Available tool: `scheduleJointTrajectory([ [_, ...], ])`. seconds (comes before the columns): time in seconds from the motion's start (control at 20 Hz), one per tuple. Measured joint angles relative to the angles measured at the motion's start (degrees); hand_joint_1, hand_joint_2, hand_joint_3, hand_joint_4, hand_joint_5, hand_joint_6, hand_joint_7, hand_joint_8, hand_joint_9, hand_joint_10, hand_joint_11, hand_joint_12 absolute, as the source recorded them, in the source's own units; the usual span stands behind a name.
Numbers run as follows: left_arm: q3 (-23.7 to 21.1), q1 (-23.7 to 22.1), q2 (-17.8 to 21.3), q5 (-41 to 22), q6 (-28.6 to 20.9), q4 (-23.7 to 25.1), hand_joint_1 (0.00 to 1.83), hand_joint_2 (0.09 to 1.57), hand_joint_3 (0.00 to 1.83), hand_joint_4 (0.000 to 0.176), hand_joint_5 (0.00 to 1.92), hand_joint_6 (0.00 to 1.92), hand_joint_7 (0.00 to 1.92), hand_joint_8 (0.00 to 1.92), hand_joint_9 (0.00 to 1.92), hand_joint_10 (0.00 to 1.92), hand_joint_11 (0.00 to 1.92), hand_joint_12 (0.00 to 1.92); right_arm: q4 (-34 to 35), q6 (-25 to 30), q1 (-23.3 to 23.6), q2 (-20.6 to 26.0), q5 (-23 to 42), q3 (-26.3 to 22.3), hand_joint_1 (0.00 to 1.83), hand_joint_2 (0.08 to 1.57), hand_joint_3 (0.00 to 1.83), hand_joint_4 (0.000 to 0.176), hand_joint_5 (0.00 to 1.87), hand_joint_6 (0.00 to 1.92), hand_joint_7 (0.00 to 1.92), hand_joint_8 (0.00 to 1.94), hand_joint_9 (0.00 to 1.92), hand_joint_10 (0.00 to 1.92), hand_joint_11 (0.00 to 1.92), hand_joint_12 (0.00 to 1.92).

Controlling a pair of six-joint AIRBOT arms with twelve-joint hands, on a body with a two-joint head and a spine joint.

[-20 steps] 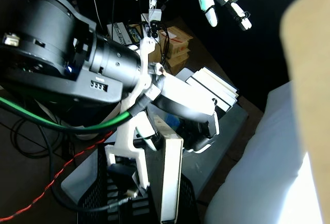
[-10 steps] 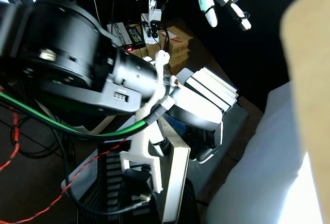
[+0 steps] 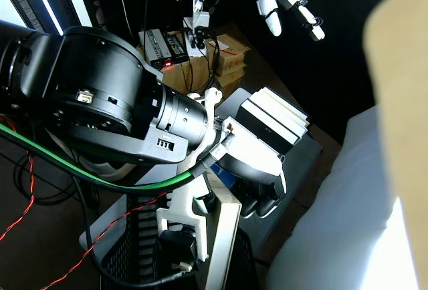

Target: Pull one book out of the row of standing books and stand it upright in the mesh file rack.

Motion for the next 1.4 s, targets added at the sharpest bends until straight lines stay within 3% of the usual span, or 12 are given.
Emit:
scheduleJointTrajectory([
  [0.05, 0.0, 0.0, 0.0, 0.0, -0.1, 0.0, 0.48, 1.43, 0.0, 0.044, 0.06, 0.0, 0.0, 0.0, 0.0, 0.0, 0.0, 0.0, -0.2, 0.0, -0.3, 0.0, -0.2, 0.3, 1.38, 1.11, 0.0, 0.0, 0.96, 0.89, 1.05, 0.95, 0.83, 1.33, 0.49, 1.71],
  [0.5, 0.4, 0.0, -0.7, 0.0, -0.3, 0.0, 0.53, 1.42, 0.0, 0.05, 0.07, 0.0, 0.0, 0.0, 0.0, 0.0, 0.0, 0.0, -1.5, 0.9, -0.7, 0.0, -0.3, 1.8, 1.39, 1.07, 0.0, 0.0, 1.01, 0.81, 1.16, 0.75, 0.92, 1.22, 0.67, 1.64],
  [0.6, 0.5, 0.0, -0.7, 0.0, -0.3, 0.1, 0.52, 1.42, 0.0, 0.062, 0.05, 0.0, 0.0, 0.0, 0.0, 0.0, 0.0, 0.0, -1.7, 1.0, -0.7, 0.0, -0.3, 2.3, 1.39, 1.07, 0.0, 0.0, 1.06, 0.66, 1.15, 0.79, 0.94, 1.25, 0.79, 1.67],
  [0.65, 0.5, 0.0, -0.7, 0.0, -0.3, 0.0, 0.55, 1.42, 0.0, 0.06, 0.05, 0.0, 0.0, 0.0, 0.0, 0.0, 0.0, 0.0, -1.7, 1.1, -0.7, 0.0, -0.3, 2.5, 1.38, 1.11, 0.0, 0.0, 0.95, 0.83, 1.05, 0.94, 0.89, 1.34, 0.77, 1.78],
  [0.7, 0.5, 0.0, -0.7, 0.0, -0.3, 0.1, 0.56, 1.42, 0.0, 0.048, 0.06, 0.01, 0.01, 0.0, 0.0, 0.0, 0.0, 0.0, -1.7, 1.3, -0.7, 0.0, -0.3, 2.6, 1.38, 1.1, 0.0, 0.0, 0.96, 0.85, 1.05, 0.91, 0.9, 1.31, 0.7, 1.73],
  [0.75, 0.5, 0.0, -0.7, 0.0, -0.3, 0.1, 0.56, 1.42, 0.0, 0.051, 0.06, 0.01, 0.01, 0.0, 0.0, 0.0, 0.0, 0.0, -1.8, 1.9, -0.7, 0.0, -0.3, 2.9, 1.38, 1.1, 0.0, 0.0, 0.97, 0.87, 1.05, 0.89, 0.91, 1.29, 0.65, 1.69],
  [0.9, 0.6, 0.0, -0.9, 0.0, -0.5, 0.0, 0.56, 1.42, 0.0, 0.063, 0.05, 0.0, 0.0, 0.0, 0.0, 0.0, 0.0, 0.0, -2.0, 2.8, -0.7, 0.0, -0.4, 3.2, 1.4, 1.05, 0.0, 0.0, 1.06, 0.72, 1.23, 0.56, 1.02, 1.13, 0.83, 1.54],
  [1.1, 0.6, 0.0, -1.0, 0.0, -0.5, 0.1, 0.59, 1.41, 0.0, 0.053, 0.06, 0.01, 0.0, 0.0, 0.0, 0.0, 0.0, 0.0, -2.1, 3.1, -1.1, -0.1, -1.0, 3.2, 1.38, 1.11, 0.01, 0.0, 0.96, 0.86, 1.06, 0.93, 0.85, 1.35, 0.61, 1.74],
  [1.2, 0.6, 0.0, -1.0, 0.0, -0.5, 0.1, 0.6, 1.41, 0.0, 0.048, 0.06, 0.0, 0.0, 0.0, 0.0, 0.0, 0.0, 0.0, -2.1, 3.3, -1.8, -0.5, -0.9, 3.2, 1.39, 1.09, 0.0, 0.0, 1.04, 0.68, 1.1, 0.92, 0.86, 1.32, 0.67, 1.76],
  [1.25, 0.6, 0.0, -1.0, 0.0, -0.6, 0.1, 0.61, 1.41, 0.0, 0.044, 0.07, 0.01, 0.01, 0.0, 0.0, 0.0, 0.0, 0.0, -2.1, 3.4, -2.2, -0.9, -0.7, 3.5, 1.28, 1.12, 0.01, 0.0, 0.94, 0.85, 1.01, 1.19, 0.82, 1.38, 0.58, 1.89],
  [1.3, 0.6, 0.0, -1.0, -0.1, -0.6, 0.1, 0.61, 1.41, 0.0, 0.042, 0.07, 0.0, 0.01, 0.0, 0.0, 0.0, 0.0, 0.0, -2.1, 3.5, -2.5, -1.2, -0.7, 3.8, 1.25, 1.15, 0.01, 0.0, 0.93, 0.84, 0.94, 1.35, 0.82, 1.52, 0.59, 1.91],
  [1.4, 0.6, 0.0, -1.3, -0.2, -0.7, 0.0, 0.62, 1.41, 0.0, 0.039, 0.07, 0.0, 0.01, 0.0, 0.0, 0.0, 0.0, 0.0, -2.1, 4.0, -3.0, -1.6, -0.8, 4.3, 1.24, 1.17, 0.01, 0.0, 0.87, 0.93, 0.89, 1.42, 0.76, 1.57, 0.58, 1.92],
])
